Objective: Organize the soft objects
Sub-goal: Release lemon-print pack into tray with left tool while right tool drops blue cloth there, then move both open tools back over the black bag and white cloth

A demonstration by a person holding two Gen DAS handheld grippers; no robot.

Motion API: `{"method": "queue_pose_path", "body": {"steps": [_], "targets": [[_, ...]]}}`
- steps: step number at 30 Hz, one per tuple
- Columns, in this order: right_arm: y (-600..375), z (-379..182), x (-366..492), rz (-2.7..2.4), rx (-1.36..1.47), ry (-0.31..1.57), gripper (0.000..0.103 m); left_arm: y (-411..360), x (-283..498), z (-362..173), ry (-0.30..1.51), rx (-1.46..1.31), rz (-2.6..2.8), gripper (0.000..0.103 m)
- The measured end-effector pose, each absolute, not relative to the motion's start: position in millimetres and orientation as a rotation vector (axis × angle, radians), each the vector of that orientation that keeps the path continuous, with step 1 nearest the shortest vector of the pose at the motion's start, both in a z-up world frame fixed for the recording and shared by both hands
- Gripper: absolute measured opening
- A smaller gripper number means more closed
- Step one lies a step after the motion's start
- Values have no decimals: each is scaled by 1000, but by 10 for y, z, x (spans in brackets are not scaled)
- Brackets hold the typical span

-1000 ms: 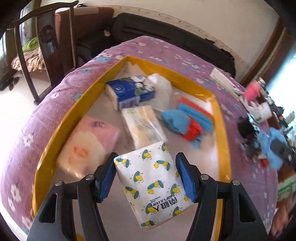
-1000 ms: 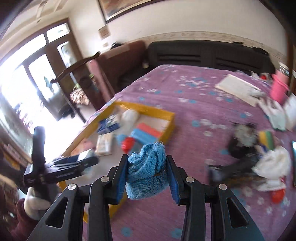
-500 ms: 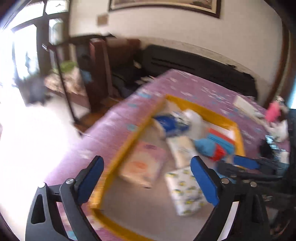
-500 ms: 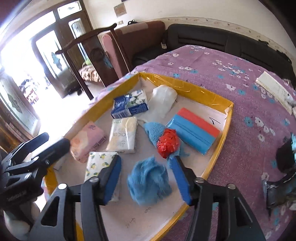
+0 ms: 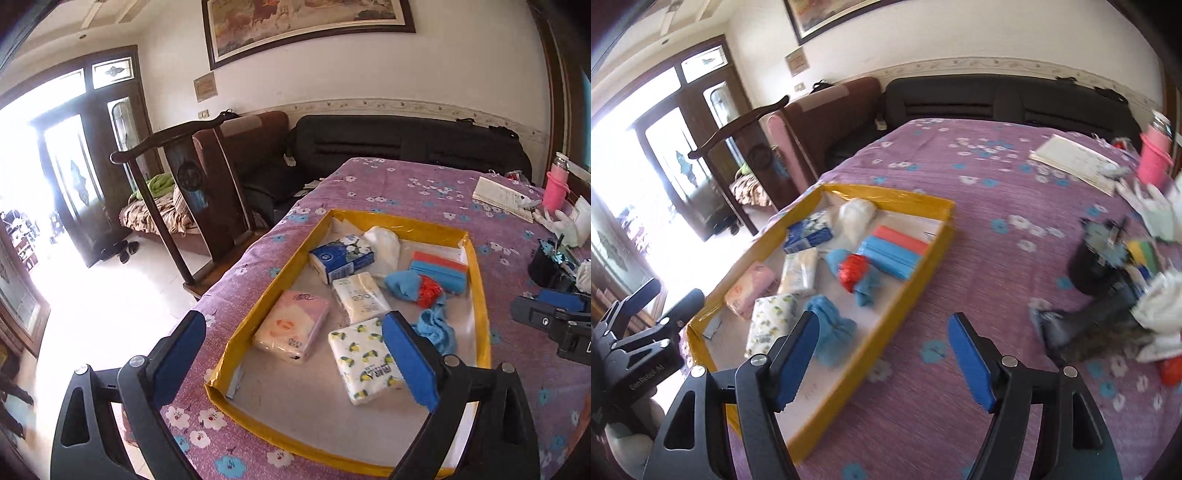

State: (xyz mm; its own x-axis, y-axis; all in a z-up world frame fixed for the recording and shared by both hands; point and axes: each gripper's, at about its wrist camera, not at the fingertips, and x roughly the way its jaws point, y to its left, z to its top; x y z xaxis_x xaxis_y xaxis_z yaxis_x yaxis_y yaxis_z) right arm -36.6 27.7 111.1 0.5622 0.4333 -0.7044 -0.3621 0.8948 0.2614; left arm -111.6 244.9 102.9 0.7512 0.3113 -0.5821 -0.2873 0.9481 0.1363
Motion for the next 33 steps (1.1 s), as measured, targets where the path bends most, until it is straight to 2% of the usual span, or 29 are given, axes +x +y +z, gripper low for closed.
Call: {"method": "queue_pose_path", "body": {"steps": [18,24,33], "targets": [[-852,1018,-557,318,234,836,78,1744,-1222,1170,641,159,241,96],[-1462,911,-495,182,315,819,78,1620,-1162,1099,696,46,38,96],[-2126,984,-174,-3,346,799,79,1087,-1088,933,704,109,-116,96]]}}
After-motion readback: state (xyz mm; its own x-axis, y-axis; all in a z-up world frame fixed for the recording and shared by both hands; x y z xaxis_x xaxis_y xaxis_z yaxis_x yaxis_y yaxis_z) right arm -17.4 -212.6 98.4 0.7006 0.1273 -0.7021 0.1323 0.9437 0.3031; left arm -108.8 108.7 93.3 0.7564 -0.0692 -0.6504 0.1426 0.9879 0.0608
